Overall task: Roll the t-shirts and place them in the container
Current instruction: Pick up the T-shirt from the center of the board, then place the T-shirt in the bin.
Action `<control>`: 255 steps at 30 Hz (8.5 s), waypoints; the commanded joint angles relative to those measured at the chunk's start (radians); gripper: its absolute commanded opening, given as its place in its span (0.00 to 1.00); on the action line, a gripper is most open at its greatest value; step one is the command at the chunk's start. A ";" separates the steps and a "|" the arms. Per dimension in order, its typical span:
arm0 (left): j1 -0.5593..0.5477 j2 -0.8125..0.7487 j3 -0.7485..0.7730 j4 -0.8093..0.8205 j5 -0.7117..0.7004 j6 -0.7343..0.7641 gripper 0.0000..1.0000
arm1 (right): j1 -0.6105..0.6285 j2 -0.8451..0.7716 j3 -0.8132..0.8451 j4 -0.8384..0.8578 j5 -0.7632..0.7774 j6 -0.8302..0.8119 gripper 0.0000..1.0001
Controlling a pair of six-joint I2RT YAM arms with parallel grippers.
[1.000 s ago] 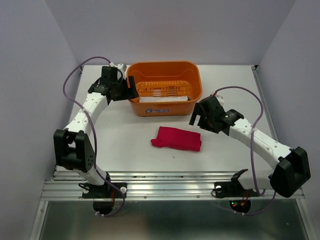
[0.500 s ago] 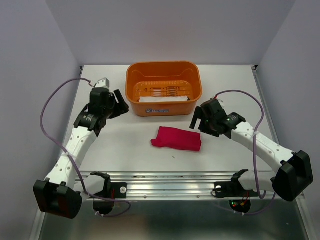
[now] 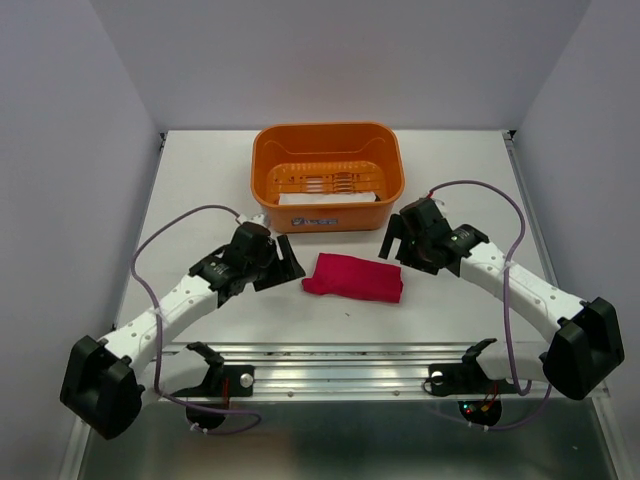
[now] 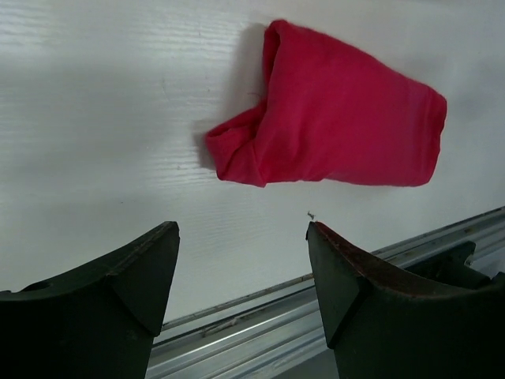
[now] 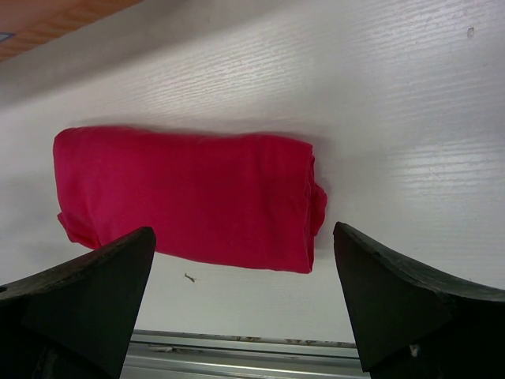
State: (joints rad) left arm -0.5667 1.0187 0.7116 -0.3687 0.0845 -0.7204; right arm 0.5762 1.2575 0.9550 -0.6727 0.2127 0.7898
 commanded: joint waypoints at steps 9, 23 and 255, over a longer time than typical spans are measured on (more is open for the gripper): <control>-0.030 0.270 -0.084 0.318 0.166 -0.126 0.82 | -0.004 -0.030 0.016 0.010 0.011 0.019 1.00; -0.041 0.396 -0.106 0.478 0.152 -0.094 0.81 | -0.004 -0.079 -0.065 0.018 0.010 0.068 1.00; 0.271 1.258 1.401 -0.179 0.027 0.533 0.61 | -0.217 1.060 1.170 0.193 -0.177 -0.288 0.68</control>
State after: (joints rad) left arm -0.2989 2.3482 2.0647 -0.5026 0.1013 -0.2077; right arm 0.3725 2.4134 2.1437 -0.5198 0.0376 0.4942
